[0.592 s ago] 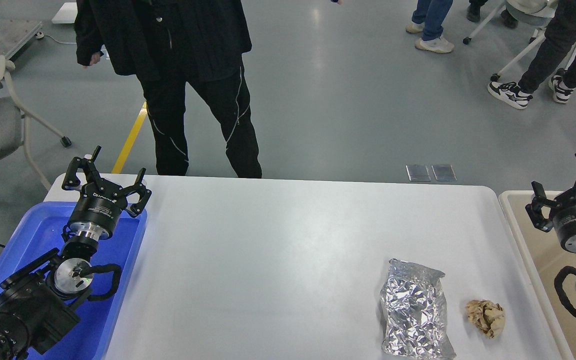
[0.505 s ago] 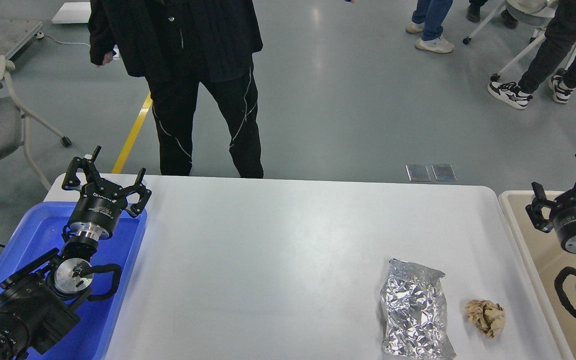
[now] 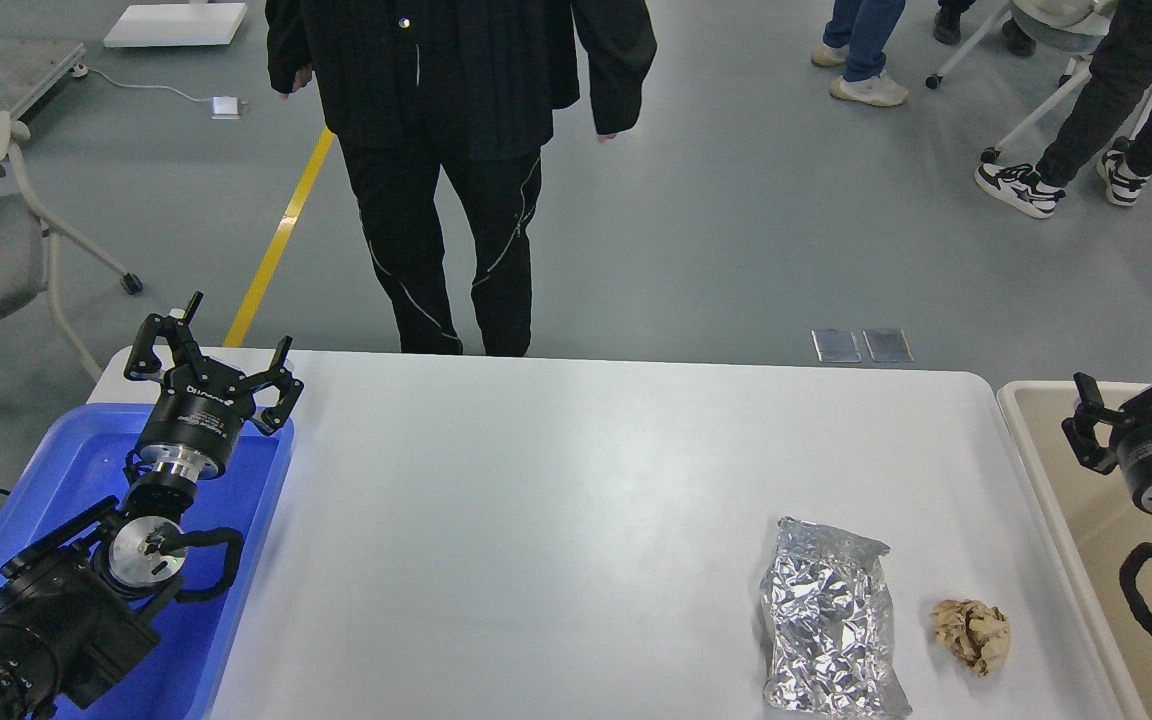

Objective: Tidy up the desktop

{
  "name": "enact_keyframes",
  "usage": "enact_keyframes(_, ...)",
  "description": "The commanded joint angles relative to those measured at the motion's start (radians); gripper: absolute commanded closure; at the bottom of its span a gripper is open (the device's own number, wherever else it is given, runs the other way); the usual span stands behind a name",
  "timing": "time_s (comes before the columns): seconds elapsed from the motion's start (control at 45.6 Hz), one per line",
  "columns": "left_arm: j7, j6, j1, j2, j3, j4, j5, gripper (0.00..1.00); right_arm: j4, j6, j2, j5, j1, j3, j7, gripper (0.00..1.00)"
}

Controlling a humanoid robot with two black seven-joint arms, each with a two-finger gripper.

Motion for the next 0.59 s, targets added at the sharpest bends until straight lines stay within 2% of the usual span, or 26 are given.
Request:
enact_keyframes(0.0, 0.0, 0.0, 0.0, 0.0, 0.0, 0.0, 0.0, 0.0, 0.003, 0.001, -0.004, 0.0, 0.006, -0.001, 0.011, 0.0)
enact_keyframes(0.57, 0.0, 0.0, 0.0, 0.0, 0.0, 0.0, 0.0, 0.0, 0.002, 0.0, -0.004, 0.015, 0.015, -0.001, 0.009, 0.0)
